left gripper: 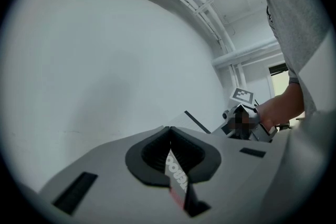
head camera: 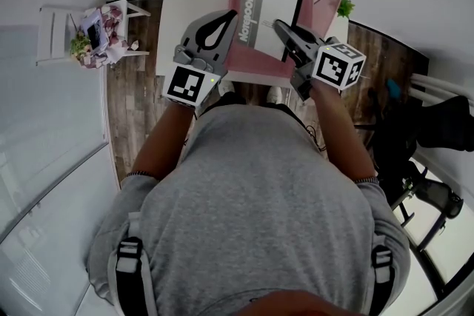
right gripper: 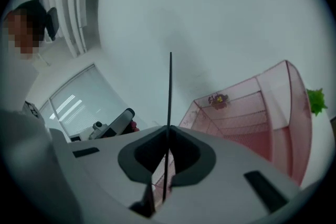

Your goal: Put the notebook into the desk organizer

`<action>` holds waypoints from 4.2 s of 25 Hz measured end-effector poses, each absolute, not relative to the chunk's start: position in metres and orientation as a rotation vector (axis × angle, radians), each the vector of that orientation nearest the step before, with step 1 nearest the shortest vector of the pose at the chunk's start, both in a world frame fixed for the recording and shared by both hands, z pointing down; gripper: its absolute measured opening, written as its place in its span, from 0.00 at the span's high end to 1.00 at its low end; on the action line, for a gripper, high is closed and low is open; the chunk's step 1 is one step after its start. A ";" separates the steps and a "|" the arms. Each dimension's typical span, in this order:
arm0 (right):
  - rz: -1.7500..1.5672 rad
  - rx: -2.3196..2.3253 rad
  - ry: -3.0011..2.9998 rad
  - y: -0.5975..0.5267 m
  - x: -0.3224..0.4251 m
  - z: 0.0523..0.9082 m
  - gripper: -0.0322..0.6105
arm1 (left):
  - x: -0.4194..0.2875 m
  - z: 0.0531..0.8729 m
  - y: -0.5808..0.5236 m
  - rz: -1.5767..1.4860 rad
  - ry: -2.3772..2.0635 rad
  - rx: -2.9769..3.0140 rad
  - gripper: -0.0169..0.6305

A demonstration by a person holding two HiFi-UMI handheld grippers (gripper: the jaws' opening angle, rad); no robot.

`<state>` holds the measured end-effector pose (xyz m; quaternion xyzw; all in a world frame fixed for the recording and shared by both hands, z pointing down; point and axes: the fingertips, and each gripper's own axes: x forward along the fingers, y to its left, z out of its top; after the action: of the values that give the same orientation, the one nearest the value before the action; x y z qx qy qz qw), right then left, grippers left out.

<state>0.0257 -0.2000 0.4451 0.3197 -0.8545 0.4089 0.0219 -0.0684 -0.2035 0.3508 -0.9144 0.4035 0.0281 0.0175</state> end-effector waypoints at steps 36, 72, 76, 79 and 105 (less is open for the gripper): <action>1.532 1.027 -2.271 -0.213 0.011 0.518 0.83 | -0.072 0.354 -0.199 0.099 1.263 -2.851 0.94; 0.767 1.288 -2.077 -0.216 0.023 0.533 0.33 | -0.087 0.352 -0.199 0.134 1.174 -2.882 0.94; 0.771 1.315 -2.072 -0.215 0.025 0.530 0.33 | -0.087 0.353 -0.200 0.133 1.140 -2.896 0.94; 0.772 1.328 -2.084 -0.214 0.023 0.527 0.33 | -0.088 0.359 -0.200 0.104 1.113 -2.908 0.94; 0.136 1.341 -2.597 -0.162 0.027 0.386 0.94 | -0.059 0.353 -0.174 0.071 1.018 -2.933 0.94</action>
<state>0.0271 -0.1618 0.3864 0.4557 -0.8824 0.0463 0.1074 -0.0594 -0.1740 0.3526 -0.9443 0.3277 0.0227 0.0184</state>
